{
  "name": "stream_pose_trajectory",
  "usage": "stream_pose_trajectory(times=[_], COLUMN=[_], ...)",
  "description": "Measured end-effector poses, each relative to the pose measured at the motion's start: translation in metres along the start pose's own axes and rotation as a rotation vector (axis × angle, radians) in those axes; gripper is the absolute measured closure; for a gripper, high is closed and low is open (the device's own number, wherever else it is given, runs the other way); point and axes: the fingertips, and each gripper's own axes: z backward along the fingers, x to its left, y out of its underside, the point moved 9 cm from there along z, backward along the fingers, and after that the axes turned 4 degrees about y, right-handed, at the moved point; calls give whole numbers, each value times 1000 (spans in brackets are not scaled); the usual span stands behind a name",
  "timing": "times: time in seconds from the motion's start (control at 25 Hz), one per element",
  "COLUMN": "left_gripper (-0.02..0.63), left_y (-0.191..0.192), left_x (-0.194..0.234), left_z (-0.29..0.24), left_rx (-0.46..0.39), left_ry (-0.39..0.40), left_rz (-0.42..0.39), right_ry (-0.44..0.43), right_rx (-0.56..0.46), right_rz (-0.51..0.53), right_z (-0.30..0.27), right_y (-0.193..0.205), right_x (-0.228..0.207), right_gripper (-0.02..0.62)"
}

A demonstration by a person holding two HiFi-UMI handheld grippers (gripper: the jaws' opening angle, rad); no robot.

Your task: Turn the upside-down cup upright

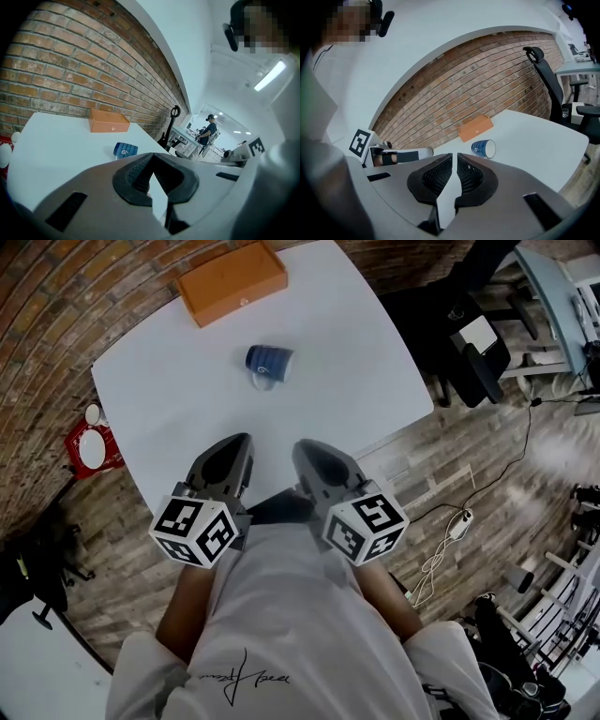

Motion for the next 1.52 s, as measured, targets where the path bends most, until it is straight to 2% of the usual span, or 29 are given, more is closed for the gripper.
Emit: stream_pose_trajectory(times=[0.4, 1.12, 1.52], left_gripper=[597, 597, 597], left_y=[-8, -18, -26], left_x=[23, 49, 75], left_z=[-14, -49, -62], left_rx=[5, 58, 45], left_ry=[-30, -21, -28], left_rz=[28, 57, 88], right_ry=[12, 34, 37], right_rx=[21, 69, 100], right_rz=[-32, -57, -72], right_z=[-24, -70, -95], right_y=[-10, -21, -25], right_x=[-15, -36, -42], right_gripper=[574, 572, 572])
